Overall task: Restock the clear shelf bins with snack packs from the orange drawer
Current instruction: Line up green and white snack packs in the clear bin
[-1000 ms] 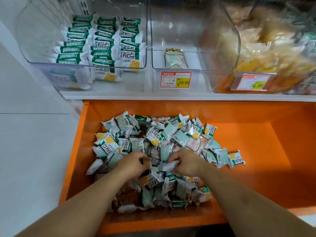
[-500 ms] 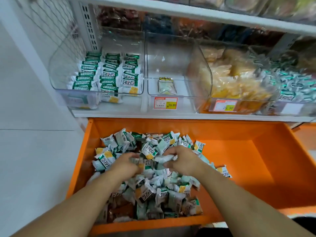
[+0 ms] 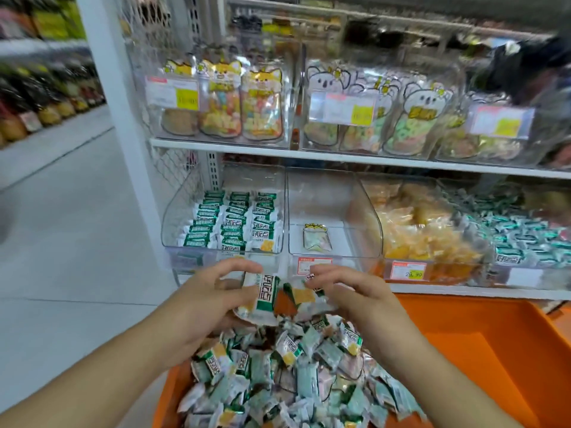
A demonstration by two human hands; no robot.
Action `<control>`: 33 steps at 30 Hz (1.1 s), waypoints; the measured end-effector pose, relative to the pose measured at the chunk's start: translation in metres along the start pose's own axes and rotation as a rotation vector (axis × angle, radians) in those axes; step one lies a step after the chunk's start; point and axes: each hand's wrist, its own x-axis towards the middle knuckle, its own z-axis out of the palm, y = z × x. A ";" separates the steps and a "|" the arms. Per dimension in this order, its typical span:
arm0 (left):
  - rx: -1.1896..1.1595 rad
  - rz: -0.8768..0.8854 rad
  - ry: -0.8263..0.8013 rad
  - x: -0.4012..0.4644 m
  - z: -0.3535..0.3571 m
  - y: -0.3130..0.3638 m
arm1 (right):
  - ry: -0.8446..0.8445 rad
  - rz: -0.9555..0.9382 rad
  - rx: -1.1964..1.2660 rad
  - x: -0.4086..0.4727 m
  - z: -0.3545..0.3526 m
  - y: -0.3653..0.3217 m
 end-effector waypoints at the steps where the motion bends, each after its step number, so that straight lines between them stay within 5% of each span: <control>1: 0.009 0.019 0.026 -0.002 -0.003 0.000 | 0.020 -0.018 -0.009 -0.001 0.003 -0.004; 10: -0.120 -0.001 0.075 0.019 0.001 0.000 | 0.078 -0.089 0.036 0.017 0.018 -0.010; 17: -0.324 -0.031 -0.060 0.033 0.008 -0.002 | 0.110 -0.055 0.092 0.035 0.026 0.001; 24: -0.241 0.007 0.023 0.023 0.019 -0.001 | 0.138 -0.109 -0.088 0.040 0.047 0.009; 33: -0.163 0.054 0.014 0.020 0.003 0.008 | -0.027 0.074 0.159 0.047 0.050 -0.001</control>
